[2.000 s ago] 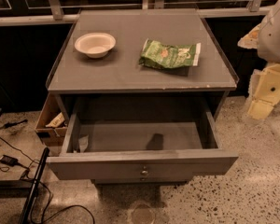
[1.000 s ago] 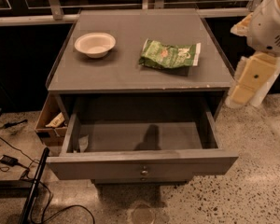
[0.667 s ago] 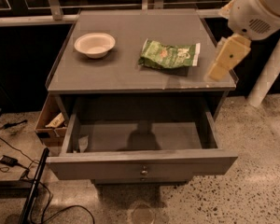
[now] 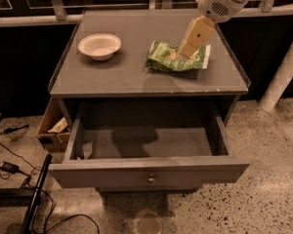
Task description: Place green jalapeno chip bag into top drawer
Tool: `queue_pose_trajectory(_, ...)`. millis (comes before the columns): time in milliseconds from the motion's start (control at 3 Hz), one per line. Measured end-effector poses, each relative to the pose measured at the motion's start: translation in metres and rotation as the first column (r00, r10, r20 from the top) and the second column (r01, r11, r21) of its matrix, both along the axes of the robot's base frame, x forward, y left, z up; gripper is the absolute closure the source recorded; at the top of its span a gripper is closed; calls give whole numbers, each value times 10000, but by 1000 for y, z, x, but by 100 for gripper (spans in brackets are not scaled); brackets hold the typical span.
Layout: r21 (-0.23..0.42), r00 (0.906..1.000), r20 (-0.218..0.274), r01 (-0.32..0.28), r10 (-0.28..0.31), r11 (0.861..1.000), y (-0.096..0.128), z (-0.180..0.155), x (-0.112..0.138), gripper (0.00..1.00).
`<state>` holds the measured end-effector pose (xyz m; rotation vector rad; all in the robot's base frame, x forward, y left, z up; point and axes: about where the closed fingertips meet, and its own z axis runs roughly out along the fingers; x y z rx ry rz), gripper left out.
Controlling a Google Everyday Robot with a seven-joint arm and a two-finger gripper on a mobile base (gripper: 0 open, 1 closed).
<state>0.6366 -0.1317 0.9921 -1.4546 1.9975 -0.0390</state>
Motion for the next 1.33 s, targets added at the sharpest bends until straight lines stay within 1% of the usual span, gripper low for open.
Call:
queue_pose_trajectory(333,724,9998,46,-209,206,9972,23,-19,44,0)
queue_pose_trajectory(667,768,9998,-8,-187,188,9969,23,-24,49,0)
queue_pose_trajectory(1000,862,9997,-245,31,-10,9963,16,-34,46,0)
queue_pose_trajectory(1333,1240,9983,-481,373,-315,9916,6,-55,49,0)
